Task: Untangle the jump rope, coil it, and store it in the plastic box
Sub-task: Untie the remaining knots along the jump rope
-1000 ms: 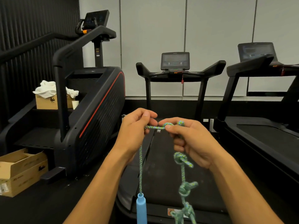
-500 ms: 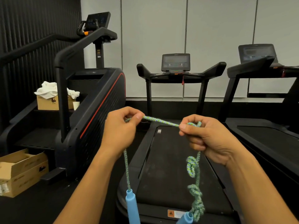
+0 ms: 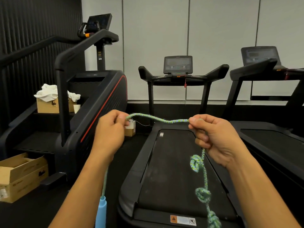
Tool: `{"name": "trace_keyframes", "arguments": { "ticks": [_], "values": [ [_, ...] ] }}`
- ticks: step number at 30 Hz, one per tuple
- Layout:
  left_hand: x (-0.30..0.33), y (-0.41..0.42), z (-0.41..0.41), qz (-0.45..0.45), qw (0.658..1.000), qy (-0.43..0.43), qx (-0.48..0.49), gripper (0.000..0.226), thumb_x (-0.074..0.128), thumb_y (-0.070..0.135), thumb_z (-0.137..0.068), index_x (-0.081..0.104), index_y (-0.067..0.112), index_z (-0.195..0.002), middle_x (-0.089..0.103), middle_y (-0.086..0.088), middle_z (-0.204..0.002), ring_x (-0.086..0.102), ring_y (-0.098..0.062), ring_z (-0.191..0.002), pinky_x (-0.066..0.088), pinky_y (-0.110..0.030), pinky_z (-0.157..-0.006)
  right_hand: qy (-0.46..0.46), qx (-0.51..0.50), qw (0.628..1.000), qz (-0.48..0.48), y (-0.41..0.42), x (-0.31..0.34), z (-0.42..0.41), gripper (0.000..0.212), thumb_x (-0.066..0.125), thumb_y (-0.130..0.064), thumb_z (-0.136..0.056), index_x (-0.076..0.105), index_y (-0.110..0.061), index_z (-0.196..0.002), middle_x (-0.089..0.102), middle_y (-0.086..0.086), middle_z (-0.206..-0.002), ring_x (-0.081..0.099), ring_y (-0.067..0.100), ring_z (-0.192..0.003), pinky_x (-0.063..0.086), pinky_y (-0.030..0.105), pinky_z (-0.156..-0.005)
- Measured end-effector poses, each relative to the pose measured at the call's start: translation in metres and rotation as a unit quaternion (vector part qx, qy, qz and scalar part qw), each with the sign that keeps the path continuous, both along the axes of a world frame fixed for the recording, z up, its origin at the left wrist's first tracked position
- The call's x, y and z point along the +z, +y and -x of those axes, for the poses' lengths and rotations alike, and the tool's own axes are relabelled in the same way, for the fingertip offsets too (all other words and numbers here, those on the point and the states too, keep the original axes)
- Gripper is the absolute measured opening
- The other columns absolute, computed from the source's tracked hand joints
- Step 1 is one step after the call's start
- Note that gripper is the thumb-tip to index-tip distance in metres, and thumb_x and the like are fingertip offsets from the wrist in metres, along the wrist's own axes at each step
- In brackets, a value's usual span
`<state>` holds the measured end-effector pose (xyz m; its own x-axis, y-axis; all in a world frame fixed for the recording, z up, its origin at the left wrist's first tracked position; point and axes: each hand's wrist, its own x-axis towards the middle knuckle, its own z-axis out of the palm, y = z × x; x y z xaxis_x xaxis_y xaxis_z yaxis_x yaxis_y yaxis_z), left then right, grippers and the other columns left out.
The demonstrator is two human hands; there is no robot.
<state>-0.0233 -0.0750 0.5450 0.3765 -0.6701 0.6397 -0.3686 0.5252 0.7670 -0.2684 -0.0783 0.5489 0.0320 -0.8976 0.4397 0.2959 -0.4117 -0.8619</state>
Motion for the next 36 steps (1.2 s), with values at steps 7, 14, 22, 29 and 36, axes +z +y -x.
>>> {"name": "trace_keyframes", "arguments": {
  "ticks": [7,14,22,29,36],
  "values": [
    [-0.012,0.003,0.053,-0.001,0.961,-0.176,-0.212,0.034,0.057,0.047,-0.089,0.062,0.028,-0.118,0.070,0.000,-0.104,0.072,-0.021,-0.090,0.056,-0.044,-0.089,0.058,0.027,0.998,0.010,0.001,-0.012,-0.041,0.002,0.066,-0.005,-0.088,0.068,-0.003,-0.088,0.065,0.006,-0.063,0.031,0.007,-0.039,0.021,0.015,-0.035],
    [-0.012,0.001,0.046,0.002,0.968,-0.162,-0.194,0.018,0.073,0.035,-0.087,0.072,0.019,-0.094,0.069,0.002,-0.073,0.060,-0.010,-0.059,0.049,-0.035,-0.059,0.071,0.016,0.997,-0.001,0.003,-0.017,-0.045,0.005,0.071,-0.004,-0.084,0.072,-0.002,-0.089,0.063,0.003,-0.058,0.030,0.008,-0.041,0.021,0.017,-0.036],
    [-0.007,0.008,0.044,0.062,0.978,-0.168,-0.105,0.006,0.078,0.027,-0.082,0.078,0.024,-0.087,0.075,0.005,-0.081,0.071,-0.012,-0.081,0.057,-0.045,-0.081,0.084,0.002,0.996,0.020,0.009,-0.006,-0.036,0.004,0.071,-0.007,-0.085,0.075,-0.007,-0.085,0.068,0.012,-0.070,0.026,0.011,-0.044,0.019,0.020,-0.040],
    [-0.002,0.014,0.034,0.107,0.978,-0.177,0.022,0.008,0.076,0.019,-0.084,0.073,0.027,-0.082,0.062,0.009,-0.082,0.055,0.003,-0.075,0.036,-0.008,-0.068,0.099,-0.036,0.994,0.039,0.014,0.001,-0.024,0.007,0.071,-0.009,-0.087,0.075,-0.005,-0.083,0.073,0.010,-0.072,0.033,0.011,-0.045,0.025,0.020,-0.038],
    [0.003,0.016,0.031,0.068,0.985,-0.156,-0.002,0.014,0.070,0.012,-0.089,0.066,0.024,-0.082,0.061,0.011,-0.075,0.055,-0.001,-0.066,0.042,-0.022,-0.065,0.081,0.056,0.995,0.024,0.018,0.000,-0.025,0.004,0.068,-0.004,-0.086,0.071,-0.003,-0.087,0.070,0.012,-0.071,0.049,0.011,-0.047,0.041,0.022,-0.042]
  ]
}}
